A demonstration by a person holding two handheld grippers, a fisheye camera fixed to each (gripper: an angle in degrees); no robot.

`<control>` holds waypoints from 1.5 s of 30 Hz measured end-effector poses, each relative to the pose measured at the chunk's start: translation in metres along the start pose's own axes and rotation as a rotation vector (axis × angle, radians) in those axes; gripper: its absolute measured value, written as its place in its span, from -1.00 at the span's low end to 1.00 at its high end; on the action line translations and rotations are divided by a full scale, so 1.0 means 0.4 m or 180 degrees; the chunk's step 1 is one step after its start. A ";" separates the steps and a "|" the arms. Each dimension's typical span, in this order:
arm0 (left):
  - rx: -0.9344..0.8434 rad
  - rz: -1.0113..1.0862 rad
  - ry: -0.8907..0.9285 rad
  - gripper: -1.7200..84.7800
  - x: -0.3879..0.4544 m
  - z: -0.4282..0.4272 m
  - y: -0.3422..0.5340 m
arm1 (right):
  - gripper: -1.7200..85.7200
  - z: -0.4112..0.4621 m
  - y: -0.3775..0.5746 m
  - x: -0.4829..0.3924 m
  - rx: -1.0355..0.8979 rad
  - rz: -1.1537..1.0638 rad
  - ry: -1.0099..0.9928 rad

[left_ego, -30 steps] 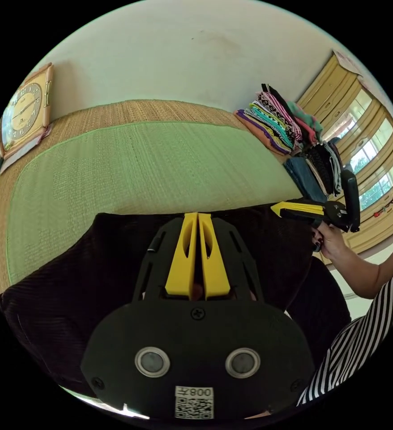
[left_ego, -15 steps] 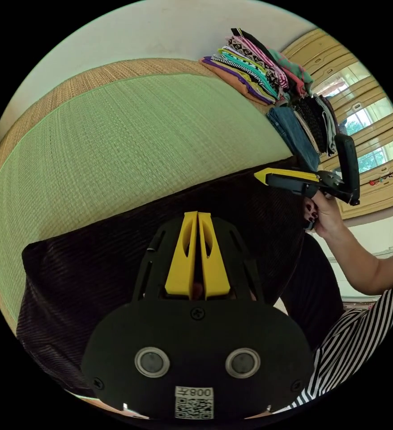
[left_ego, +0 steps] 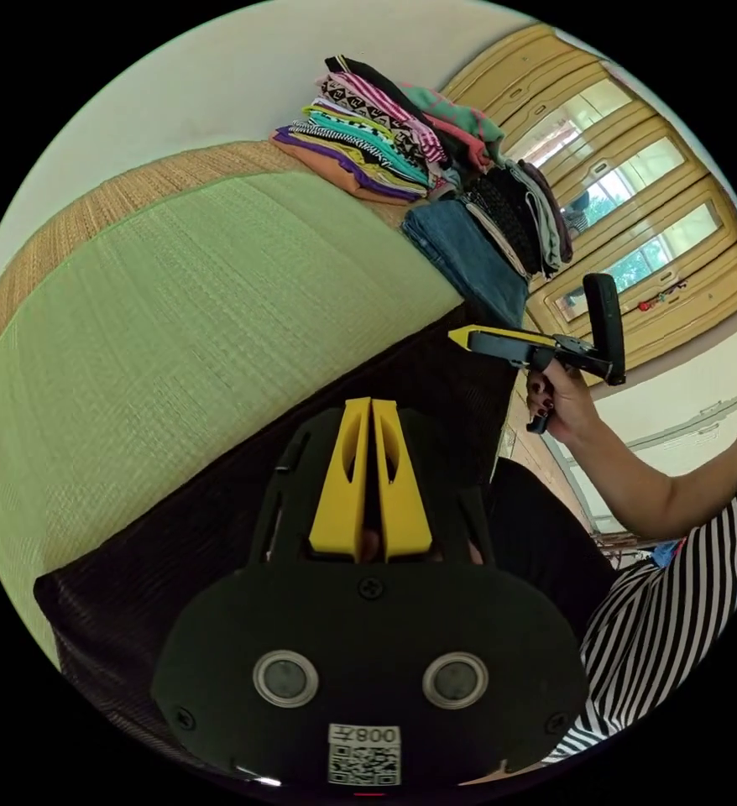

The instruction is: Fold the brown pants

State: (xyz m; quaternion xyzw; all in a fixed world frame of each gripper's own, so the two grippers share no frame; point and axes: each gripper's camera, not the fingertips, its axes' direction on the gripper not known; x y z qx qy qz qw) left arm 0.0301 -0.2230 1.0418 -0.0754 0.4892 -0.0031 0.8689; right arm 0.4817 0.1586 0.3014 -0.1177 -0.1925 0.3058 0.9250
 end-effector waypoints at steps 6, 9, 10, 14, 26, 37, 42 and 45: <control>-0.0336 0.0585 0.0201 -0.75 0.112 0.241 -0.177 | -0.73 -0.128 0.164 0.199 0.0126 0.0594 0.0310; -0.0565 0.0858 0.0139 -0.72 0.169 0.364 -0.270 | -0.71 -0.131 0.208 0.276 0.0101 0.0833 0.0208; -0.0660 0.0916 0.0114 -0.72 0.186 0.411 -0.304 | -0.70 -0.125 0.218 0.298 0.0100 0.0885 0.0112; -0.0891 0.1024 0.0120 -0.71 0.227 0.552 -0.393 | -0.71 -0.111 0.229 0.350 0.0171 0.0937 -0.0139; -0.1388 0.1010 0.0382 -0.82 0.270 0.801 -0.465 | -0.77 -0.081 0.266 0.489 0.0248 0.1066 -0.0862; -0.1508 0.1249 0.0307 -0.92 0.349 0.762 -0.499 | -0.82 -0.091 0.303 0.550 0.0376 0.1233 -0.1306; -0.1473 0.1305 0.0251 -0.93 0.383 0.692 -0.501 | -0.82 -0.112 0.304 0.535 0.0452 0.1182 -0.1355; -0.1386 0.1354 0.0256 -0.93 0.400 0.614 -0.498 | -0.82 -0.133 0.302 0.510 0.0532 0.1107 -0.1380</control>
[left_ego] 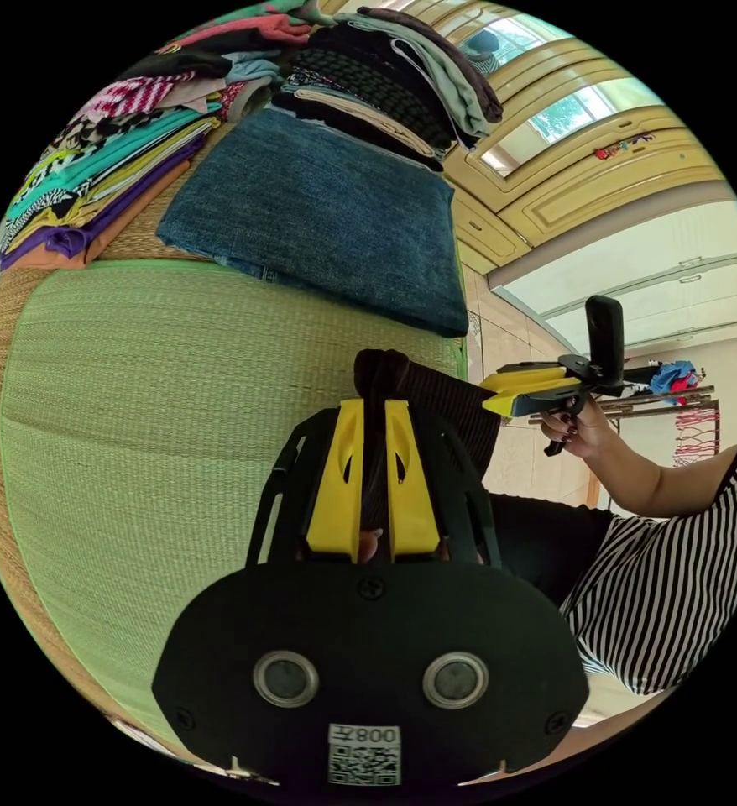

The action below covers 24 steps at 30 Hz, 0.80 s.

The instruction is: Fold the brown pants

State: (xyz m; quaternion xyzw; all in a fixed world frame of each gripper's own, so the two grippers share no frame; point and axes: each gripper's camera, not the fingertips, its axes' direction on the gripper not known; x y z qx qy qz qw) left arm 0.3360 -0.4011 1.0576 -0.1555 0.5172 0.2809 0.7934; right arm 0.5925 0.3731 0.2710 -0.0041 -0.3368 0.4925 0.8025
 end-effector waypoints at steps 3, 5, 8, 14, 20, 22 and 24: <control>0.0105 0.0064 -0.0012 -0.93 0.030 -0.082 0.039 | -0.82 -0.008 0.006 -0.047 0.0056 -0.0144 -0.0052; 0.0199 0.0136 -0.0013 -0.93 0.056 -0.157 0.084 | -0.82 -0.010 0.012 -0.101 0.0072 -0.0315 -0.0071; 0.0350 0.0221 -0.0038 -0.93 0.087 -0.261 0.161 | -0.82 0.000 0.025 -0.176 0.0056 -0.0548 -0.0178; 0.0763 0.0260 -0.0138 -0.93 0.143 -0.494 0.403 | -0.82 0.074 0.055 -0.364 -0.0143 -0.1094 -0.0447; 0.1000 0.0006 -0.0218 -0.93 0.155 -0.694 0.719 | -0.82 0.240 0.103 -0.551 -0.0555 -0.1586 -0.0666; 0.1031 -0.0104 -0.0221 -0.92 0.153 -0.736 0.816 | -0.82 0.301 0.119 -0.591 -0.0714 -0.1645 -0.0746; 0.1062 -0.0229 -0.0213 -0.92 0.147 -0.770 0.911 | -0.82 0.363 0.139 -0.625 -0.0842 -0.1700 -0.0793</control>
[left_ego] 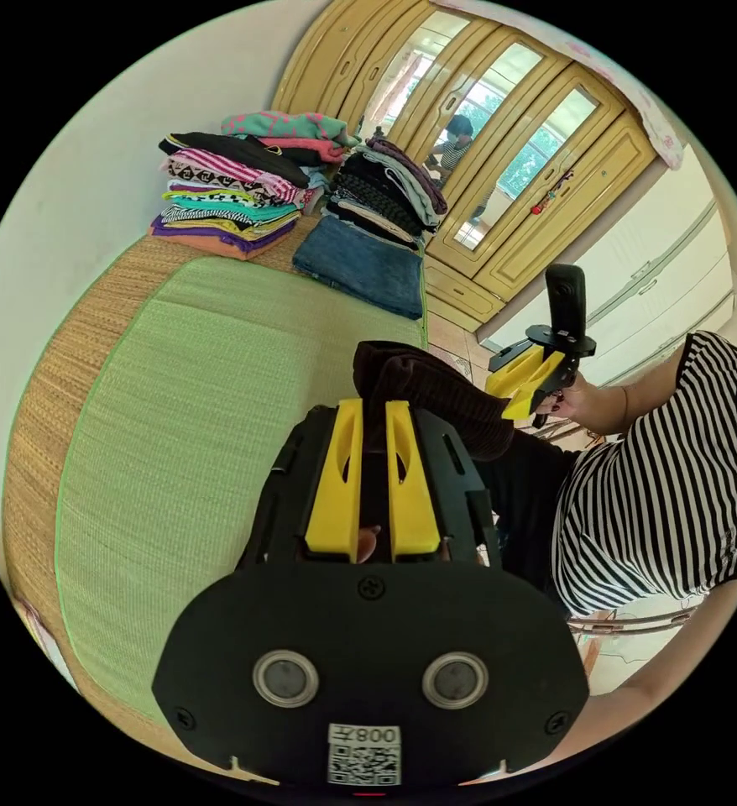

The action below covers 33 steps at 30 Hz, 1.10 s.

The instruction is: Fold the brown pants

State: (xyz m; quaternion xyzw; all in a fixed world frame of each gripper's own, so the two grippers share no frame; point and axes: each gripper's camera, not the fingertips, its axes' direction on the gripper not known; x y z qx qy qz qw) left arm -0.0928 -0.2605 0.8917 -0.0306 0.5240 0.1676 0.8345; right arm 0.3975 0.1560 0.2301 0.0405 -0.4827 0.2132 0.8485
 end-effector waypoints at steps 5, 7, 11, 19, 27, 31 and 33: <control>0.0073 -0.0488 0.0084 -0.89 -0.070 -0.139 0.231 | -0.82 0.223 -0.021 -0.028 -0.0448 -0.0037 -0.0130; 0.0115 -0.0718 0.0115 -0.88 -0.101 -0.172 0.303 | -0.82 0.297 -0.025 -0.026 -0.0576 -0.0029 -0.0107; 0.0076 -0.1362 0.0102 -0.86 -0.170 -0.225 0.475 | -0.82 0.476 -0.026 0.002 -0.0959 0.0063 -0.0028; 0.0606 -0.2195 0.0327 -0.83 -0.160 -0.387 0.719 | -0.85 0.719 -0.010 0.020 -0.1597 0.0096 -0.0259; 0.0760 -0.2810 0.0140 -0.73 -0.079 -0.527 0.799 | -0.89 0.767 -0.024 -0.048 -0.1763 -0.0404 0.0269; 0.0995 -0.3058 0.0365 -0.74 -0.097 -0.590 0.838 | -0.88 0.807 -0.024 -0.046 -0.1887 -0.0482 0.0437; 0.1002 -0.3070 0.0537 -0.78 -0.105 -0.608 0.840 | -0.88 0.822 -0.025 -0.049 -0.1870 -0.0512 0.0440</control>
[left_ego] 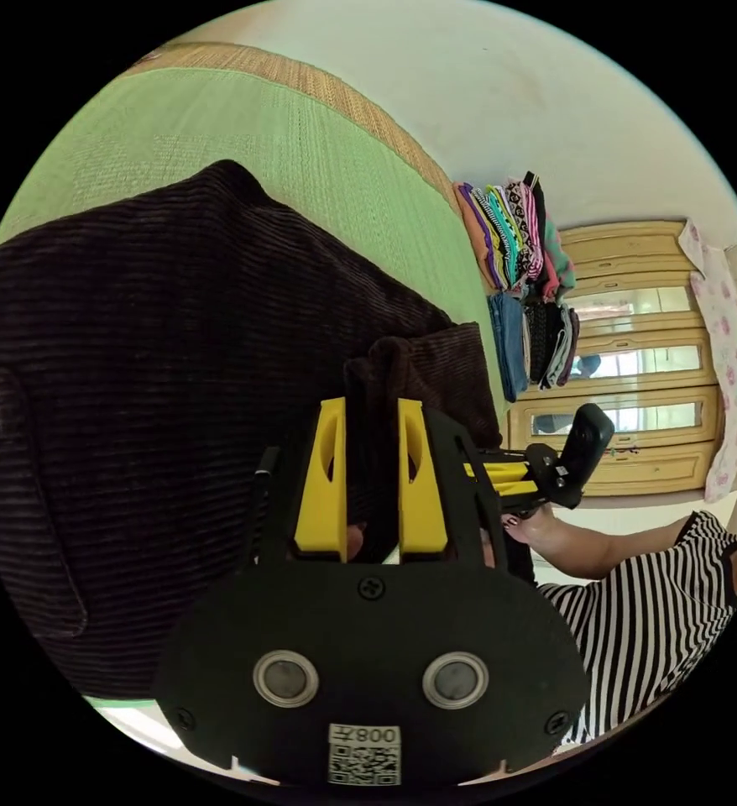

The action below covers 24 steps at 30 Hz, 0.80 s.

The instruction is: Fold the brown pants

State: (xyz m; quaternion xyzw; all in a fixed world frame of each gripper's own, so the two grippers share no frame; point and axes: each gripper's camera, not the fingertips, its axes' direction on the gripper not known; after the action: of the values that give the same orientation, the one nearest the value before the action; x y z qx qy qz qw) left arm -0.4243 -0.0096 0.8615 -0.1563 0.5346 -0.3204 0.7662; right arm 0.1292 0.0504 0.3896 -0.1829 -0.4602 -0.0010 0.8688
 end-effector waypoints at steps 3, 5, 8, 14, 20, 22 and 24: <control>0.0051 0.0059 0.0032 -0.84 0.023 -0.059 -0.003 | -0.88 0.006 -0.018 -0.005 0.0017 0.0032 -0.0008; 0.0287 0.0332 0.0183 -0.85 0.073 -0.135 0.004 | -0.88 -0.004 -0.030 -0.021 0.0074 -0.0020 0.0009; 0.0432 0.0552 -0.0063 -0.85 0.116 -0.207 0.007 | -0.88 0.009 -0.047 -0.039 0.0048 -0.0083 0.0082; 0.0343 0.0216 -0.0296 -0.81 0.084 -0.282 0.059 | -0.85 0.042 -0.066 -0.083 -0.0065 -0.0140 0.0245; 0.0089 0.0261 -0.0479 -0.79 0.115 -0.294 0.147 | -0.82 0.021 -0.100 -0.142 0.0070 -0.0542 0.0930; 0.0076 0.0171 -0.0436 -0.80 0.109 -0.299 0.164 | -0.81 0.058 -0.117 -0.152 -0.0072 -0.0689 0.1044; 0.0125 0.0085 -0.0420 -0.81 0.102 -0.310 0.180 | -0.80 0.100 -0.126 -0.162 -0.0249 -0.0809 0.1220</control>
State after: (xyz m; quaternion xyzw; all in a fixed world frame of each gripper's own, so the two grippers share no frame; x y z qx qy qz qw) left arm -0.5058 0.0300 0.7433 -0.1549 0.4785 -0.3096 0.8069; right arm 0.0513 0.0052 0.3743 -0.1535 -0.3058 -0.1629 0.9254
